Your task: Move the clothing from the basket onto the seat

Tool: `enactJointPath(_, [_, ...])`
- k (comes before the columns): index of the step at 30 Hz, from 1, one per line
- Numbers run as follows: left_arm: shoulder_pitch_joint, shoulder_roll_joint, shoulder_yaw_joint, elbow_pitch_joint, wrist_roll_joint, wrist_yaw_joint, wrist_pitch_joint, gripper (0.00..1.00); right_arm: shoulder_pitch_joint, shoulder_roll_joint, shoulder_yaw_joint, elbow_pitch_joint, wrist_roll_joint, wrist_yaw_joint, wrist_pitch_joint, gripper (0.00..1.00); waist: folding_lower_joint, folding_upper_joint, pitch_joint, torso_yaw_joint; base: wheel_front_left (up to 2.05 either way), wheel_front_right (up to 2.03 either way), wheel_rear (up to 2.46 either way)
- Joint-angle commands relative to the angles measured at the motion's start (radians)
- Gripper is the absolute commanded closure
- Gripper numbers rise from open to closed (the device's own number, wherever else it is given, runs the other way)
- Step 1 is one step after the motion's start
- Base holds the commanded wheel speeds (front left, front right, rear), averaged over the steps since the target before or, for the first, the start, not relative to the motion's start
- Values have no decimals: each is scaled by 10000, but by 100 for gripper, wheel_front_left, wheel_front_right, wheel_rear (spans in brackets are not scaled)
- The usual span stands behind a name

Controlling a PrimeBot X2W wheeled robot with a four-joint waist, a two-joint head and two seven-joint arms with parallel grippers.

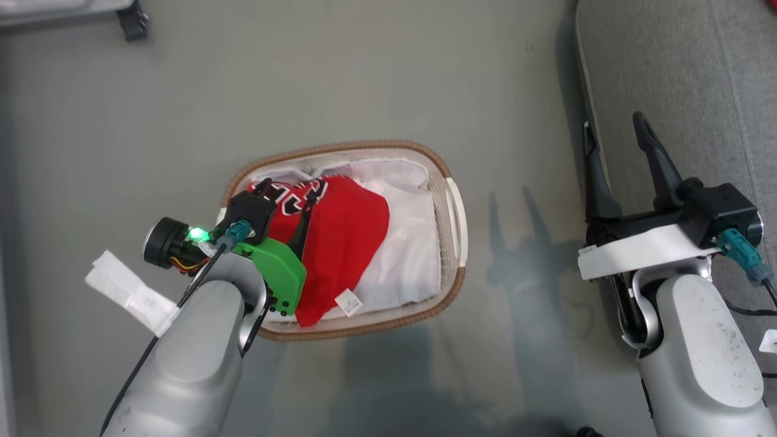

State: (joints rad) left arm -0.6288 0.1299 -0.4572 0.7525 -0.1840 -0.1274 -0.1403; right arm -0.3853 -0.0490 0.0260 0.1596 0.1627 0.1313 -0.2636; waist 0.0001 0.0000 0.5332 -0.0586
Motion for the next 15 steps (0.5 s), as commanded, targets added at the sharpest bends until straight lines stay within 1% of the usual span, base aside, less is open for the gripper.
enactJointPath(1, [-391, 50, -174, 273, 70, -35, 15, 0, -208, -28, 29, -51, 128, -10, -18, 0, -1, 0, 1411, -782, 0, 0, 0])
enactJointPath(4, [-731, 37, -601, 972, 118, -42, 43, 0, -325, -26, 99, -83, 248, -10, -16, 0, -1, 0, 1798, -964, 0, 0, 0])
enactJointPath(8, [-1271, 184, -1113, 1825, 204, -37, 111, 0, -468, -25, 272, -127, 482, -10, -16, 0, -1, 0, 2222, -1221, 0, 0, 0])
enactJointPath(15, [-2171, 515, -1366, 3032, 281, 11, 232, 0, -726, -25, 575, -211, 856, -10, -16, 0, -1, 0, 2867, -1569, 0, 0, 0])
